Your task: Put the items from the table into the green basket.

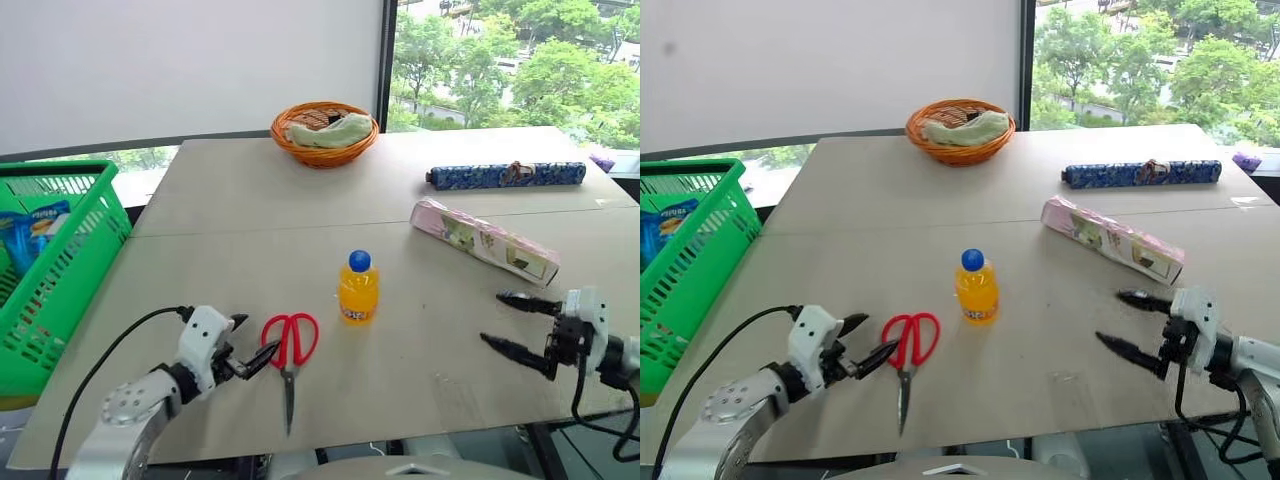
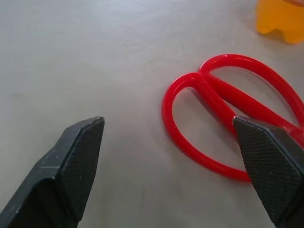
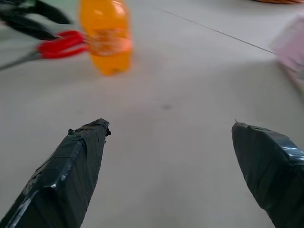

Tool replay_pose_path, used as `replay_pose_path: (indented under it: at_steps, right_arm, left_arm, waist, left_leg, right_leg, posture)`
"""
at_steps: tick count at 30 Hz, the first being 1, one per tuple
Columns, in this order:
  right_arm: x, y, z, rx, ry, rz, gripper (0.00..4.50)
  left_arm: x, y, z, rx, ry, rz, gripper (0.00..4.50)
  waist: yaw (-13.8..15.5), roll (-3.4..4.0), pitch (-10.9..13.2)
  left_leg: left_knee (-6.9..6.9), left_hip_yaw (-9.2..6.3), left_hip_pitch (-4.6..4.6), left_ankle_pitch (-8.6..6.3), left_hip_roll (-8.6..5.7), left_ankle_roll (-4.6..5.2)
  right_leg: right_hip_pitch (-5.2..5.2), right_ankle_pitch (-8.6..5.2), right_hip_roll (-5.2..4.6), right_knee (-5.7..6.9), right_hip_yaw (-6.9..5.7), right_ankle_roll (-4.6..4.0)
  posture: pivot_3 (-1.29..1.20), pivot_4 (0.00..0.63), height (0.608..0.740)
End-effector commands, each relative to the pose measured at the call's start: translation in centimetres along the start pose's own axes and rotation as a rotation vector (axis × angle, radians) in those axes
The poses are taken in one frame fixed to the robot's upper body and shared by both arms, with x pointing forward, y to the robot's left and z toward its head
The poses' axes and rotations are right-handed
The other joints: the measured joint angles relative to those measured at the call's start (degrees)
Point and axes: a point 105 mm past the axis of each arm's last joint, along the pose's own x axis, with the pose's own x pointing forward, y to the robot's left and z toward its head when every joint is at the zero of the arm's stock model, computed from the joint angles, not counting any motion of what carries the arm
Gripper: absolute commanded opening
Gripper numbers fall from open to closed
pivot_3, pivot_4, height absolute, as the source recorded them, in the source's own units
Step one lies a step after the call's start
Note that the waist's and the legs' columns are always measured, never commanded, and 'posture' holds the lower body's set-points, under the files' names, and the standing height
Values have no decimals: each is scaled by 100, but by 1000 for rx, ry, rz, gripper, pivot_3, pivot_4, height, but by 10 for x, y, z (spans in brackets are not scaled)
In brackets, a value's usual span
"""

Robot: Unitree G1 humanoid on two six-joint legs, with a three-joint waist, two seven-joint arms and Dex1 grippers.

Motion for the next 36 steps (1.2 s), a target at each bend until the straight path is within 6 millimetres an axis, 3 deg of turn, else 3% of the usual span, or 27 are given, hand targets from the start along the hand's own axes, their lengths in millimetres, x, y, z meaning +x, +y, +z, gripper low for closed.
replay_pose_path:
  at_steps: [1, 6, 7, 9, 14, 17, 20, 23, 26, 29, 33, 36]
  right_arm:
    - [11, 12, 46, -84, -98, 93, 4500]
    - [17, 18, 67, -133, -119, 131, 4500]
    - [18, 18, 67, -136, -118, 127, 4500]
    - [18, 15, 64, -133, -115, 106, 4500]
    - [18, 17, 59, -131, -106, 93, 4500]
    - [19, 15, 58, -138, -110, 68, 4500]
    - [19, 13, 58, -141, -119, 48, 4500]
    - [20, 11, 58, -139, -127, 34, 4500]
    - [20, 10, 57, -143, -127, 27, 4500]
    - [21, 10, 56, -142, -128, 28, 4500]
    - [20, 9, 54, -127, -123, 29, 4500]
    - [20, 9, 53, -127, -123, 25, 4500]
  left_arm:
    - [6, 2, 0, 68, 43, 22, 4448]
    - [9, 8, -14, 134, 139, 19, 4448]
    - [10, 9, -14, 136, 145, 19, 4218]
    - [11, 13, -17, 140, 178, 24, 3568]
    - [10, 29, -24, 100, 246, 91, 1045]
    - [9, 35, -28, 93, 290, 101, 50]
    - [11, 32, -24, 108, 284, 75, 50]
    - [16, 22, -9, 117, 209, 25, 50]
    - [14, 13, 11, -15, 104, -59, 50]
    - [8, 19, 20, 12, 98, -54, 821]
    - [6, 39, 20, -12, 97, 46, 2787]
    - [5, 36, 25, -29, 61, 17, 2787]
  waist:
    - [-33, -7, -10]
    - [-48, -14, -36]
    - [-46, -7, -41]
    - [-49, 2, -50]
    - [-67, 35, -72]
    - [-100, 43, -78]
    - [-130, 43, -78]
    - [-166, 37, -72]
    - [-195, 28, -63]
    - [-198, 0, -42]
    - [-197, -8, -34]
    - [-203, -10, -28]
  left_leg:
    - [0, -27, 1, 0, -12, 0]
    - [0, -66, 1, -1, -29, -1]
    - [0, -66, 1, -1, -30, 0]
    - [0, -67, 1, -1, -32, 0]
    - [0, -130, 3, 0, -65, 0]
    - [-3, -165, 5, 0, -91, 0]
    - [-3, -225, 23, 0, -121, 0]
    - [-12, -230, 61, -1, -123, 0]
    - [-13, -234, 67, -1, -120, 0]
    - [-13, -237, 59, -1, -119, 0]
    - [-17, -239, 49, -2, -123, 1]
    - [-18, -241, 49, -2, -122, 1]
  right_leg:
    - [1, 0, 4, 0, 3, 0]
    - [6, 1, 13, -2, 4, -5]
    - [6, 1, 12, -2, 4, -4]
    - [7, 0, 10, -2, 4, -3]
    - [12, -6, 21, -2, 7, 7]
    - [13, -7, 24, 1, 20, 10]
    - [35, -8, 27, 1, 24, 12]
    - [70, -10, 26, -2, 26, 11]
    - [76, -11, 21, -2, 25, 10]
    - [73, -11, 18, -3, 23, 10]
    - [70, -11, 18, -14, 22, 9]
    - [70, -11, 19, -15, 21, 9]
  posture:
    - [-167, 0, 738]
    - [-186, 0, 738]
    - [-190, 0, 738]
    - [-194, 0, 738]
    - [-203, 0, 738]
    - [-203, 0, 738]
    - [-212, 0, 738]
    - [-214, 0, 738]
    - [-214, 0, 738]
    - [-214, 0, 738]
    - [-209, 0, 738]
    - [-209, 0, 738]
